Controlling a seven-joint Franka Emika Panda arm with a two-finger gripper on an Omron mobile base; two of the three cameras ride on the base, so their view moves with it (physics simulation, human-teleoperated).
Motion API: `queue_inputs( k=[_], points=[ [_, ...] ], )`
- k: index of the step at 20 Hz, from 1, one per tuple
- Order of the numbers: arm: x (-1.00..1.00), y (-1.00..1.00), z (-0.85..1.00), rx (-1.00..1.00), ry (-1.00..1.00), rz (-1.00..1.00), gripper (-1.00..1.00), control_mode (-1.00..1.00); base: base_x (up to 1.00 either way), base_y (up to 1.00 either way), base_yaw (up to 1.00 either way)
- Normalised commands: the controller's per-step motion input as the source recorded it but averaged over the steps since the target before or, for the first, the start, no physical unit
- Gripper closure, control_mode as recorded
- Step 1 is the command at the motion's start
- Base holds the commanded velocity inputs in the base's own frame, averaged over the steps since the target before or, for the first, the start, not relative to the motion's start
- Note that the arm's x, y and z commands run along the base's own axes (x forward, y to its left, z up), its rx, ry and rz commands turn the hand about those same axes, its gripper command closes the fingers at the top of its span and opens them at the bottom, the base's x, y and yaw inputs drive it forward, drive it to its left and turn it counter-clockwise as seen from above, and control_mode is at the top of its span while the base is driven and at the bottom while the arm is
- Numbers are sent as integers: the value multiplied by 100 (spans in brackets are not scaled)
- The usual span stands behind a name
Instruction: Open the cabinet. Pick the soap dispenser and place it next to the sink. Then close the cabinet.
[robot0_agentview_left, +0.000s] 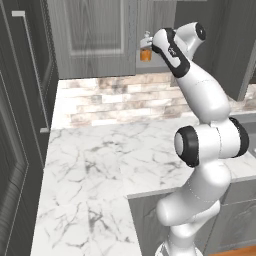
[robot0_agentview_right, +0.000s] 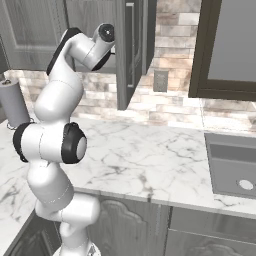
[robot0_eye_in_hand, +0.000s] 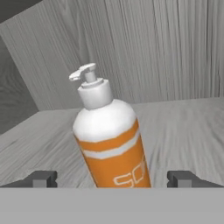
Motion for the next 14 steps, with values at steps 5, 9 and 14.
queue_inputs(
  k=[5, 9, 14],
  points=[
    [11, 0, -3, 0, 0, 0, -100, -100, 0, 0, 0],
    [20, 0, 0, 0, 0, 0, -100, -100, 0, 0, 0],
    [10, 0, 0, 0, 0, 0, -100, -100, 0, 0, 0]
  ],
)
